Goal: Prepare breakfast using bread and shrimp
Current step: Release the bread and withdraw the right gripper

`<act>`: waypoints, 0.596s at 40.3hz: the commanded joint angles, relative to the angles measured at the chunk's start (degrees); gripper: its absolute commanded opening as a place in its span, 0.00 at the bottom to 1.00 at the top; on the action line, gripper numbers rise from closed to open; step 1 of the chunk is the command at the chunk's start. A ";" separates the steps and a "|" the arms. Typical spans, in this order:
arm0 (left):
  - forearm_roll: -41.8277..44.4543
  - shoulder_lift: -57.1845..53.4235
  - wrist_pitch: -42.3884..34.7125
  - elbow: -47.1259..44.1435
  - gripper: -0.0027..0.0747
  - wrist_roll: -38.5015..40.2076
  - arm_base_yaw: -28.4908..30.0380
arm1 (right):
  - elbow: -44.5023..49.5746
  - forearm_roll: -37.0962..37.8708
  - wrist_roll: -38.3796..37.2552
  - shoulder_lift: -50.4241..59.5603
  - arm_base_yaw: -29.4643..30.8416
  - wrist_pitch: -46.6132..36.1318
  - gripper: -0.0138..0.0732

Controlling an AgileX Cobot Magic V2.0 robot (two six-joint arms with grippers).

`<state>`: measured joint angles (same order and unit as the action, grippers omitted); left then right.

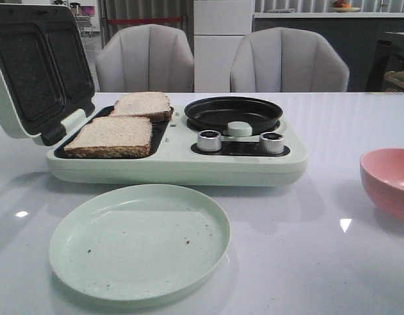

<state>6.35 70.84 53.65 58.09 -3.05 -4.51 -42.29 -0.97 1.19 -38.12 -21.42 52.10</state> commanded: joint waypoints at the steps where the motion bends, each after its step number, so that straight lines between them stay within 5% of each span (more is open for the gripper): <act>1: -10.63 1.47 -5.61 3.83 0.43 -7.06 6.98 | -1.44 0.41 0.05 0.22 0.41 -3.22 0.81; 10: -33.88 9.45 -7.10 9.61 0.32 -22.31 16.98 | -1.44 0.41 0.05 0.22 0.41 -3.22 0.81; 18: -37.96 17.74 -7.54 17.64 0.16 -23.35 18.11 | -1.44 0.41 0.05 0.22 0.41 -3.22 0.81; 24: -41.23 23.78 -8.21 24.56 0.16 -23.35 18.11 | -1.44 0.41 0.05 0.22 0.41 -3.22 0.81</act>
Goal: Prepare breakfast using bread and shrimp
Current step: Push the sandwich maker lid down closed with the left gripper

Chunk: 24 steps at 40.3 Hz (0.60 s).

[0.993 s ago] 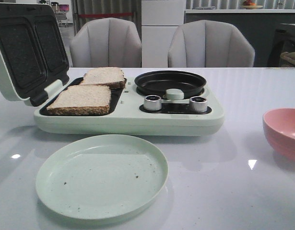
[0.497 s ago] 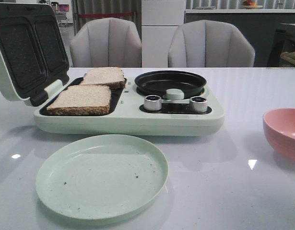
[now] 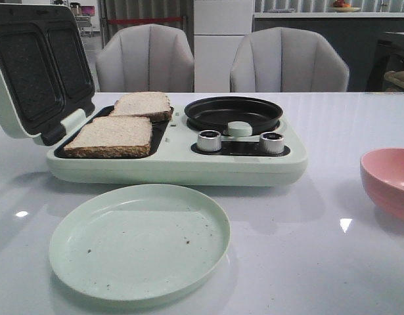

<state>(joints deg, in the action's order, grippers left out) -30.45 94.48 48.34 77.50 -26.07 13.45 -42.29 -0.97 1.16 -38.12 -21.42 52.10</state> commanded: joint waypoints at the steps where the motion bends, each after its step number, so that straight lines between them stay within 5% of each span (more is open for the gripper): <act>1: -5.04 1.21 -3.14 6.46 0.16 -0.33 0.15 | -1.44 0.41 0.08 0.22 0.41 -3.22 0.81; 13: -16.95 6.92 -3.18 15.10 0.16 -1.06 -0.08 | -1.44 0.41 0.08 0.22 0.41 -3.22 0.81; 24: -17.90 7.03 1.63 15.77 0.16 -3.76 -3.15 | -1.44 0.41 0.08 0.22 0.41 -3.17 0.81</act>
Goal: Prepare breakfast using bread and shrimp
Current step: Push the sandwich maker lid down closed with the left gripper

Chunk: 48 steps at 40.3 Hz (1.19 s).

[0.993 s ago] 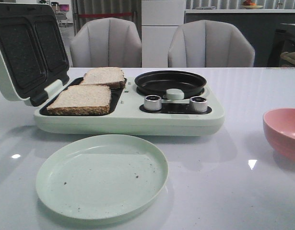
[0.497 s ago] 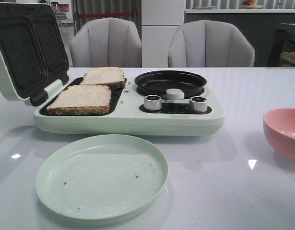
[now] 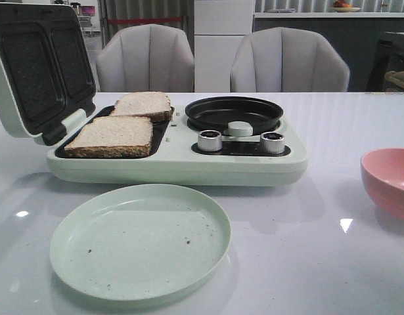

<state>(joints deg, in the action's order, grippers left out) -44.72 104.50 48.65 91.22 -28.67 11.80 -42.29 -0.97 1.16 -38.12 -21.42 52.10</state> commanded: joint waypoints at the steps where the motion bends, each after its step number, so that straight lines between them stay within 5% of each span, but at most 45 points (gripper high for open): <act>1: -3.62 -2.99 1.85 2.05 0.16 -1.16 -1.77 | -1.44 0.41 0.08 0.22 0.41 -3.17 0.81; 19: -4.50 -8.59 3.16 -1.36 0.16 -2.42 -5.32 | -1.44 0.41 0.08 0.22 0.41 -3.17 0.81; 48: -1.60 -41.13 -5.96 -33.72 0.16 -13.54 -25.66 | -1.44 0.41 0.08 0.22 0.41 -3.17 0.81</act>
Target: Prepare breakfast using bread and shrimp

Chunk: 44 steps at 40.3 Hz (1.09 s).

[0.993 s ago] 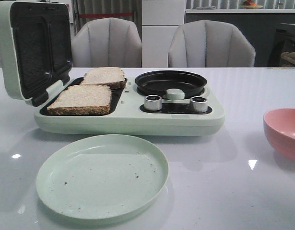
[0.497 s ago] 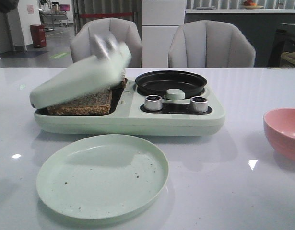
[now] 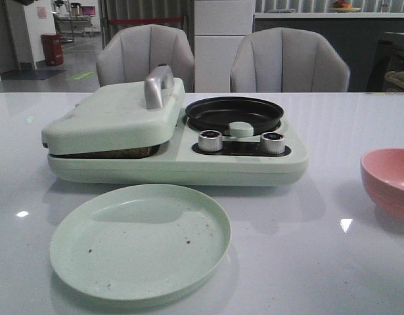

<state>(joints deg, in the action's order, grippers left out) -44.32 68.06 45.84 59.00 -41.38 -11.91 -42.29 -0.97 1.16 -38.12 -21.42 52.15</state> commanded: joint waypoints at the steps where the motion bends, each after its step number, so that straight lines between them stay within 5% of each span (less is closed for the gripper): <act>1: -1.91 -5.38 -3.29 -2.40 0.16 -0.83 -2.42 | -1.44 0.41 0.08 0.22 0.41 -3.22 0.81; 16: -0.58 -20.91 -3.08 -12.40 0.16 -0.83 -3.96 | -1.44 0.08 0.08 0.22 0.41 -3.22 0.81; 32: -0.58 -21.77 -2.78 -12.51 0.16 -0.83 -3.96 | -1.44 -0.32 0.08 -0.17 0.41 -5.21 0.81; 44: -0.58 -21.77 -2.90 -12.51 0.16 -0.83 -3.96 | -3.90 5.32 -0.69 -11.60 3.83 -2.47 0.81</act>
<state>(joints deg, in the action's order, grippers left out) -42.56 46.61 45.79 45.00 -42.22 -15.52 -42.84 2.40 1.06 -45.44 -20.00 51.34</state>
